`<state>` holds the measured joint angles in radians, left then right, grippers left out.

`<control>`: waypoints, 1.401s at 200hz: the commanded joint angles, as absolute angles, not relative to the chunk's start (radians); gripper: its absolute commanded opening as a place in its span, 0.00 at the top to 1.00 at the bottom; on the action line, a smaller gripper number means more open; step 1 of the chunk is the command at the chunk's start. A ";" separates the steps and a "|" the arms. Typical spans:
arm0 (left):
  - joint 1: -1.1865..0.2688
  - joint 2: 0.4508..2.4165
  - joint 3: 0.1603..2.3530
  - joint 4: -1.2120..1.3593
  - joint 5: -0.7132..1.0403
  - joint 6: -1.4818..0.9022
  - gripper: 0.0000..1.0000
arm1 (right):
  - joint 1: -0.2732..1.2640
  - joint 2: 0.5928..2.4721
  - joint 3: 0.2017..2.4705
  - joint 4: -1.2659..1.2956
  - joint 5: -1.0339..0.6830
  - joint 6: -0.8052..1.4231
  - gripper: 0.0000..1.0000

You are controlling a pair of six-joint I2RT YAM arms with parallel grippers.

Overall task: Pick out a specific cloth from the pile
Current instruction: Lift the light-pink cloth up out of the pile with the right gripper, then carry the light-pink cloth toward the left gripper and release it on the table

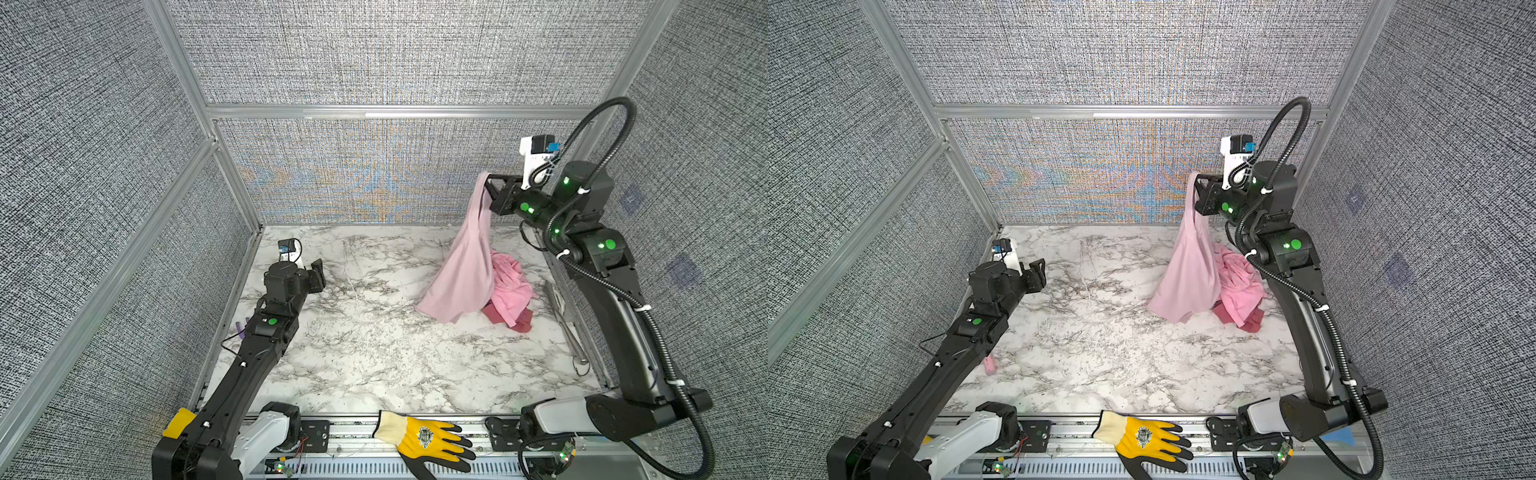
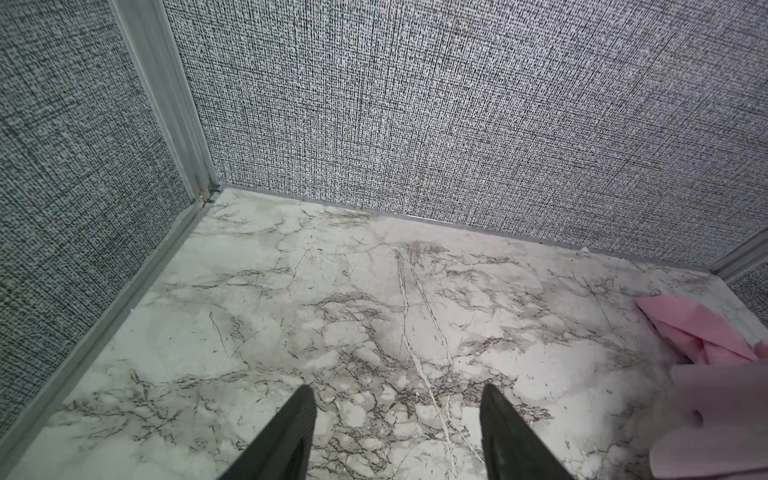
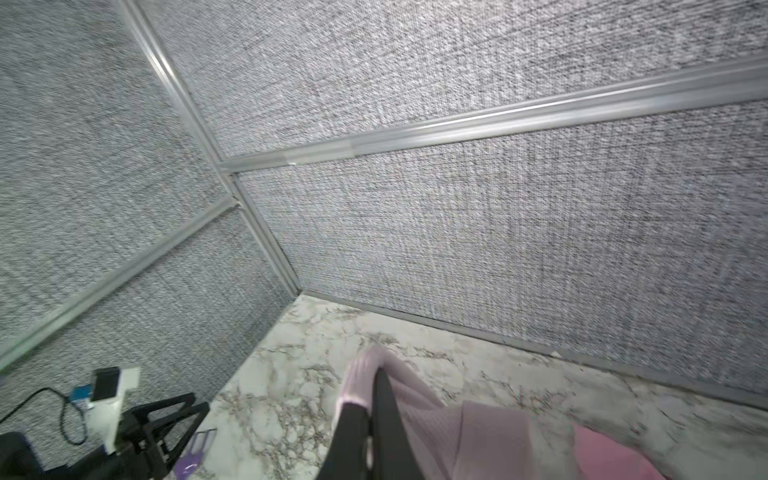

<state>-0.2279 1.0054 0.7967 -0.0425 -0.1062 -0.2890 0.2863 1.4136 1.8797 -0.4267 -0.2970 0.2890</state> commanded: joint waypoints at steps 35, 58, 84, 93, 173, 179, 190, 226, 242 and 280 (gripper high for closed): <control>-0.229 0.932 0.904 -0.220 -0.156 -0.302 0.35 | 0.446 1.506 2.123 -0.531 -0.452 0.282 1.00; -0.229 0.898 0.935 -0.265 -0.165 -0.302 0.35 | 0.528 1.567 2.240 -0.588 -0.448 0.261 1.00; -0.229 0.833 0.959 -0.291 -0.180 -0.301 0.35 | 0.592 1.623 2.291 -0.580 -0.451 0.265 1.00; -0.229 0.808 0.969 -0.302 -0.184 -0.302 0.34 | 0.609 1.646 2.305 -0.581 -0.450 0.268 1.00; -0.229 0.710 0.984 -0.381 -0.180 -0.280 0.33 | 0.763 2.030 2.472 -0.481 -0.456 0.322 1.00; -0.229 0.704 0.977 -0.378 -0.180 -0.284 0.32 | 0.770 2.065 2.505 -0.478 -0.456 0.330 1.00; -0.229 0.693 0.965 -0.372 -0.169 -0.293 0.32 | 0.780 2.148 2.562 -0.467 -0.456 0.350 1.00; -0.229 0.689 0.945 -0.369 -0.144 -0.296 0.32 | 0.804 2.354 2.612 -0.285 -0.502 0.464 1.00; -0.229 0.684 0.928 -0.355 -0.119 -0.299 0.32 | 0.814 2.435 2.617 -0.195 -0.501 0.506 1.00; -0.229 0.689 0.899 -0.359 -0.111 -0.295 0.32 | 0.826 2.615 2.654 -0.037 -0.467 0.615 1.00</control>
<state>-0.2283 0.6865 0.9096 -0.3828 -0.1280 -0.2958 0.8192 2.5408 2.6179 -0.2089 -0.4808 0.5152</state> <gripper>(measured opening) 0.677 0.048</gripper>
